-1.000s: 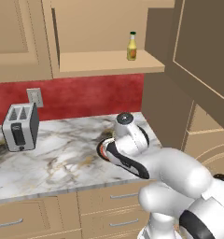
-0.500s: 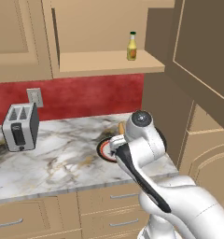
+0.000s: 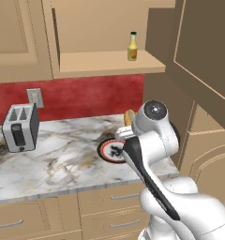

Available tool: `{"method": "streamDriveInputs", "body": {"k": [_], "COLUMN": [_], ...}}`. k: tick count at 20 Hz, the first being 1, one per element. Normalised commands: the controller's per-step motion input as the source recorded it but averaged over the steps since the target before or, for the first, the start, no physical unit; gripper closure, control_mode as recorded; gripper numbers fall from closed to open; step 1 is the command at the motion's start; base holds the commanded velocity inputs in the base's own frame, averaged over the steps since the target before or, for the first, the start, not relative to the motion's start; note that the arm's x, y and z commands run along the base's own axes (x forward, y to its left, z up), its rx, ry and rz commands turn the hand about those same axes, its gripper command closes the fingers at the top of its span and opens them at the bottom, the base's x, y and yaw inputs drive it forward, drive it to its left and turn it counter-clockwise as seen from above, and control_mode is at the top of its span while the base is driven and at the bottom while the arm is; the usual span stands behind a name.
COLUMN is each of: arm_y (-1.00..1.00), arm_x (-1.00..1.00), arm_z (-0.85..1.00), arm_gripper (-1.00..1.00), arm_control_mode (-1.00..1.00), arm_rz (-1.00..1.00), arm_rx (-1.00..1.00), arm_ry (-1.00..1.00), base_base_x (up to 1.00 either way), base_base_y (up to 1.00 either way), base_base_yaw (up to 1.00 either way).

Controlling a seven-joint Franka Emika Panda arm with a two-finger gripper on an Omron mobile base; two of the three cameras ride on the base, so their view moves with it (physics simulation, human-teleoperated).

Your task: Move the hot dog bun to the plate on the dining table and place the condiment next to that plate. Then navigate to the fridge and take the sausage and place it on the plate as well.

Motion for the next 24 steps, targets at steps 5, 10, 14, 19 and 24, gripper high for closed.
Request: {"method": "streamDriveInputs", "body": {"k": [5,10,14,19,24], "arm_y": [0.00,0.00,0.00,0.00,0.00], "arm_x": [-0.33,-0.09,0.00,0.00,0.00], "arm_z": [0.50,0.04,0.00,0.00,0.00], "arm_gripper": [1.00,1.00,1.00,1.00,1.00], "arm_control_mode": [-1.00,1.00,1.00,1.00,1.00], "arm_rz": [-0.05,0.00,0.00,0.00,0.00], "arm_rx": [0.00,0.00,0.00,0.00,0.00], "arm_ry": [0.00,0.00,0.00,0.00,0.00], "base_base_x": [0.00,-0.56,-0.54,-0.33,-0.25], "base_base_y": [0.00,0.21,0.50,0.67,0.65], "base_base_yaw": [0.00,0.16,0.47,0.60,0.67]}}
